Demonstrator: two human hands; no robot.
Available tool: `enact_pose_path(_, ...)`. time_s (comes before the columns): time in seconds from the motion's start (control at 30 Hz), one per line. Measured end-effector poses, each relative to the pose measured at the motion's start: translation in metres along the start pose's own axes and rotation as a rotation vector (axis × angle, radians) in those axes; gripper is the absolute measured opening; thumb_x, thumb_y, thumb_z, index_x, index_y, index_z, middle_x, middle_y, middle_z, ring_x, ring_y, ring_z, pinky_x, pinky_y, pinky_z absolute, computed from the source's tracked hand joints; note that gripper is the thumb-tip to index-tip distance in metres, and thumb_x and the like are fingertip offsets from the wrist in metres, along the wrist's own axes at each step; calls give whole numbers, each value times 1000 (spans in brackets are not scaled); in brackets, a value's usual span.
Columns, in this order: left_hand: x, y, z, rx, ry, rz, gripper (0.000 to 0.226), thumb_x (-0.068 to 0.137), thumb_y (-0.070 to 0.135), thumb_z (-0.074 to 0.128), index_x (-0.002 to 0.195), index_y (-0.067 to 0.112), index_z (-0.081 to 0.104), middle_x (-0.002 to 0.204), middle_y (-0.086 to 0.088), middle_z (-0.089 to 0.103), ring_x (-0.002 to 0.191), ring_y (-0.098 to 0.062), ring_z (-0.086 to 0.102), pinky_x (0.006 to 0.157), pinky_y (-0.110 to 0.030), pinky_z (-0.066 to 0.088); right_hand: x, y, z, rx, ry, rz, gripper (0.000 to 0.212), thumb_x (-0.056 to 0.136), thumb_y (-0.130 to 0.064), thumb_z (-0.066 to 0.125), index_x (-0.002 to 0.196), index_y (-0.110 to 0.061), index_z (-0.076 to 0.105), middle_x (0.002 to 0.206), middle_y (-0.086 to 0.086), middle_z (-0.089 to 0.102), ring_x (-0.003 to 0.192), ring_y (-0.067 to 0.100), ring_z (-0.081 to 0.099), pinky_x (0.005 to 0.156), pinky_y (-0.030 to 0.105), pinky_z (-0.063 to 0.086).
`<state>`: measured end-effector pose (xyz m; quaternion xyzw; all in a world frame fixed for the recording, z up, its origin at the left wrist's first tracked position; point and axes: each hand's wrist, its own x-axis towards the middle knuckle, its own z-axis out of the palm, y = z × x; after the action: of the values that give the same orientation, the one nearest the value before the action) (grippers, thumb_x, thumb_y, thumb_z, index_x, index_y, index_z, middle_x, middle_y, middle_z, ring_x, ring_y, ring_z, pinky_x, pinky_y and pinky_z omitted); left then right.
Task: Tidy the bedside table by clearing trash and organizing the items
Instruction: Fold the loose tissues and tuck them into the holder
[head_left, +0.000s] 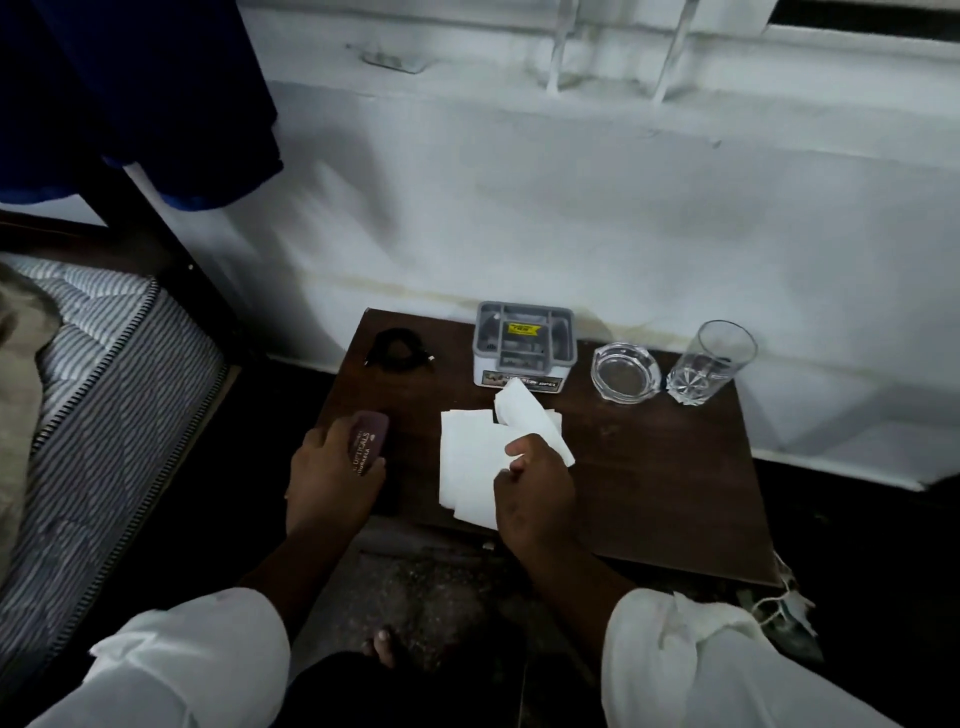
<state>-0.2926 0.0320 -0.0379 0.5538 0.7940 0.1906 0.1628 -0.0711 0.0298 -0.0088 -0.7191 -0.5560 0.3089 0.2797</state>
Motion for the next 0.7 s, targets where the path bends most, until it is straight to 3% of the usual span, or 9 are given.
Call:
enact_pose_path(0.07,-1,2,1,23,21,-12,67,76,35,79,137,18,54,129,-20,58,115,-42,57,99,-49,48,4,14,-10,1,37,-6,24,83,-2,59,106,-7,64,104,12,66,99,26,60,87,29,43)
enact_pose_path(0.17,-6,13,8,155,139,36,65,73,40,81,127,12,60,127,-22,57,114,-44,53,98,-49,43,17,35,-22,-11,64,36,23,81,-3,62,104,-8,64,101,11,65,96,26,61,79,25,39)
enact_pose_path(0.27,-15,38,18,153,213,206,52,74,38,78,118,12,64,121,-14,61,111,-37,56,94,-45,44,33,49,-29,-25,89,80,21,81,-4,63,101,-8,65,98,11,65,93,26,62,77,26,39)
enact_pose_path(0.33,-22,61,31,68,161,249,39,77,35,75,108,15,63,106,-9,64,101,-31,59,86,-41,47,40,58,-32,-14,121,124,19,80,-5,63,98,-10,66,97,9,66,93,27,63,78,27,41)
enact_pose_path(0.47,-29,94,54,-144,-100,48,38,79,35,74,110,16,61,103,-4,66,95,-24,63,81,-36,51,44,70,-31,-12,129,130,20,81,-12,66,101,-15,66,101,8,66,95,29,64,85,39,52)
enact_pose_path(0.57,-27,101,66,-131,-96,6,41,77,35,75,112,17,62,107,-5,67,97,-23,63,83,-36,52,54,74,-30,-67,133,62,26,85,-23,69,109,-13,65,109,9,63,102,30,61,90,45,50)
enact_pose_path(0.7,-24,102,74,-84,-72,-24,47,76,41,76,113,17,60,110,-5,66,100,-24,62,85,-39,53,72,73,-30,-152,45,74,30,85,-41,69,105,-18,65,114,7,61,108,27,59,92,40,49)
